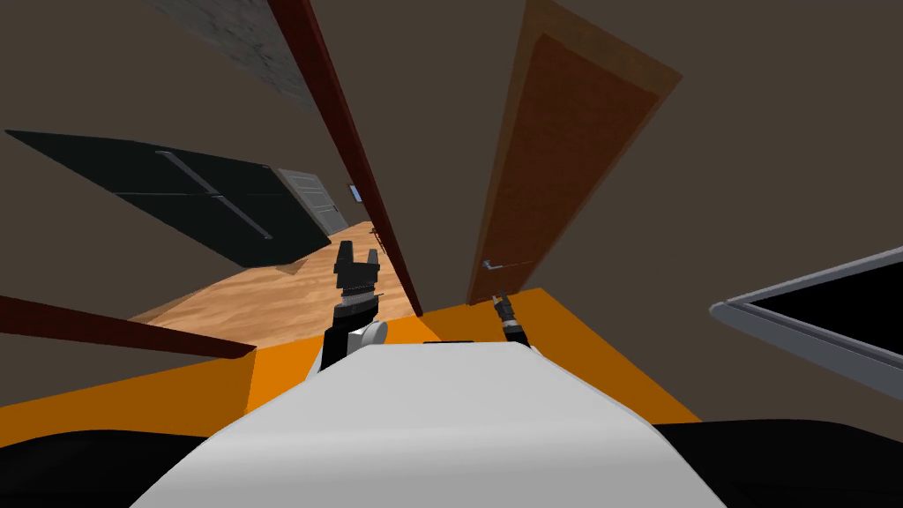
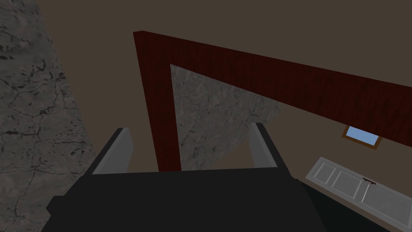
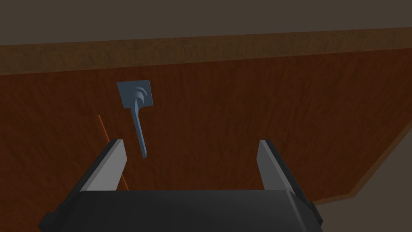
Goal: Pull the door open
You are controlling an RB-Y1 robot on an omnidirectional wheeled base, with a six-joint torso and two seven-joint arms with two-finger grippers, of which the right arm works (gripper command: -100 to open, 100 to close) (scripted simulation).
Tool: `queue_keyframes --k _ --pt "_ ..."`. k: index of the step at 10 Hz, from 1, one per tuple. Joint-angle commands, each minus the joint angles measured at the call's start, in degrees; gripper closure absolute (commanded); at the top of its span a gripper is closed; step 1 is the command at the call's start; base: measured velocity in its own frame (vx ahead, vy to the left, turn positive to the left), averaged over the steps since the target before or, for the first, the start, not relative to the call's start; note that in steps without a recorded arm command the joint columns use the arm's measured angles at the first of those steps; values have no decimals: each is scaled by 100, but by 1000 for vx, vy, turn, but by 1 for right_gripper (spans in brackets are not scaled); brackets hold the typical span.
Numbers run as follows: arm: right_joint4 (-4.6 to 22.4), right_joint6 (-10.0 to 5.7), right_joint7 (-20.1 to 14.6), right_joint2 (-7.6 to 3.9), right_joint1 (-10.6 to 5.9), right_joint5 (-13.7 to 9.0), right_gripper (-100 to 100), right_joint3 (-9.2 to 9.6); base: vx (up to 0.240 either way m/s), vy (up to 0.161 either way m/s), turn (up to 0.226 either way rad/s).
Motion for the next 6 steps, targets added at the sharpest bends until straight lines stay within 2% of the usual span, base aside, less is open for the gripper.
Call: queue_keyframes --k 1,3,4,6 --pt "257 -115 -54 -70 -49 -49 -100 37 86 -58 125" --pt "584 -240 -128 -166 -126 -112 -100 77 84 -70 113" --pt "584 -240 -128 -166 -126 -112 -100 77 45 -50 45" --pt "881 -354 -196 -253 -195 -169 -100 114 44 -43 74"
